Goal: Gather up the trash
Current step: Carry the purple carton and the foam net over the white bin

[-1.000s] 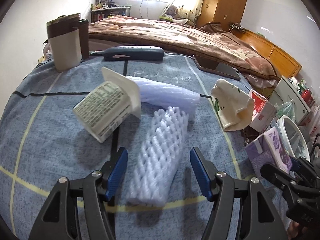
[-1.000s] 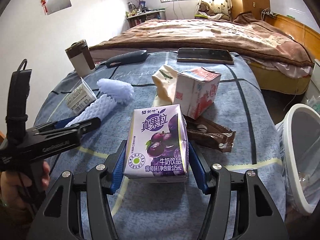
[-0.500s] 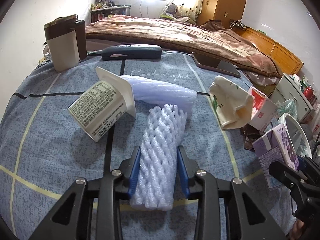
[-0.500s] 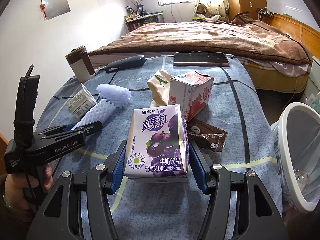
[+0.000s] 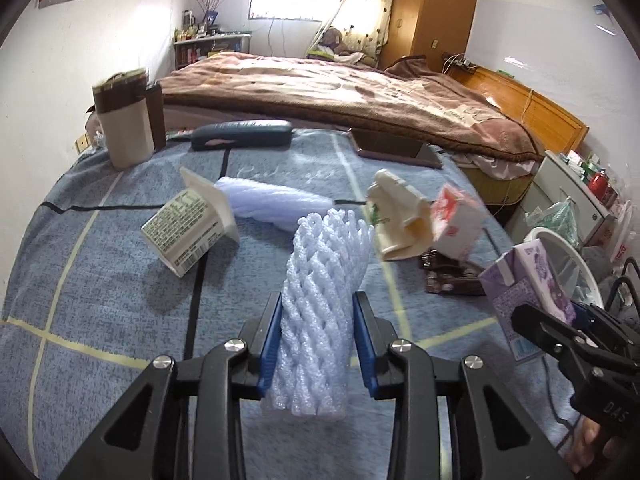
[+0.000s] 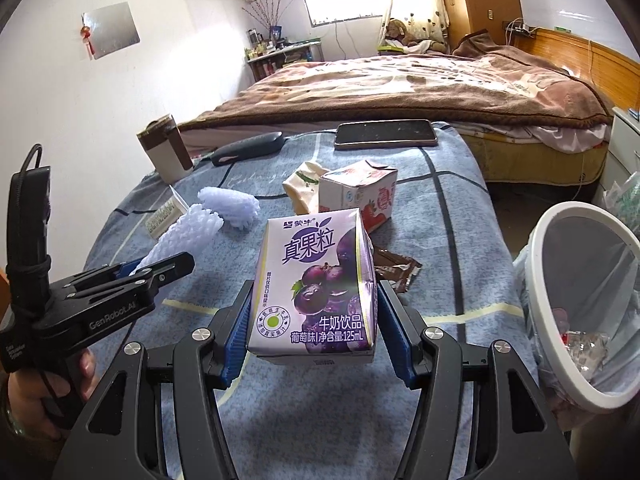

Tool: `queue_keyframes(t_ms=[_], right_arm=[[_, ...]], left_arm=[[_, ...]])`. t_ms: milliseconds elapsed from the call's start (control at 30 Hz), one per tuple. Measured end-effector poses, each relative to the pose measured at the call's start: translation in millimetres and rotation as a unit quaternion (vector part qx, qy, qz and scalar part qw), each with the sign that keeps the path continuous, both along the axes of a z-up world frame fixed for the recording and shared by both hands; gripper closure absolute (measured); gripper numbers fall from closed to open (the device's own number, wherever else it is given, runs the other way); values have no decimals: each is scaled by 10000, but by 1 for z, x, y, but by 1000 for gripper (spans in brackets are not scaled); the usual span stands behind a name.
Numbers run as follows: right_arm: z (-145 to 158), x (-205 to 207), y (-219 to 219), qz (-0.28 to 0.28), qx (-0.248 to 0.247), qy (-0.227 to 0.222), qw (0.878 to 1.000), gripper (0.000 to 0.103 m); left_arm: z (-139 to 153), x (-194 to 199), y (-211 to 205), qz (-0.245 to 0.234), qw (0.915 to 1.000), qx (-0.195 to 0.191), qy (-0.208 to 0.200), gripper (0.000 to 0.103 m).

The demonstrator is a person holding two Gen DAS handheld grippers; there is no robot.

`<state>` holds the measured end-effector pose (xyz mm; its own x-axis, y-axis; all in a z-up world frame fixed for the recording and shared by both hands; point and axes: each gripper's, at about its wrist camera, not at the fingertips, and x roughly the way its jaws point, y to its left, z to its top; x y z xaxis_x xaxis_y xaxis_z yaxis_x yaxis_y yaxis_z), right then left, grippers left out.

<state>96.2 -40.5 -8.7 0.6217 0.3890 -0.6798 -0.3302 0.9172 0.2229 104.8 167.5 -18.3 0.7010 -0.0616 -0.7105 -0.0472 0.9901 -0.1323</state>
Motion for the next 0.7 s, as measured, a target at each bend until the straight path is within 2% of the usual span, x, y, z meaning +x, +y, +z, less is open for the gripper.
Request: queue_keyframes(t_ms=[367,700], right_arm=[[18,-13,-41,-335,151,-235,9990,43],[31,-22,-86,-754,240,-406,9960,43]], left_arm=[[31,-13,-45,-371,9986,53,-375,68],[44,-14,-94,-818,9950,69,-563,68]])
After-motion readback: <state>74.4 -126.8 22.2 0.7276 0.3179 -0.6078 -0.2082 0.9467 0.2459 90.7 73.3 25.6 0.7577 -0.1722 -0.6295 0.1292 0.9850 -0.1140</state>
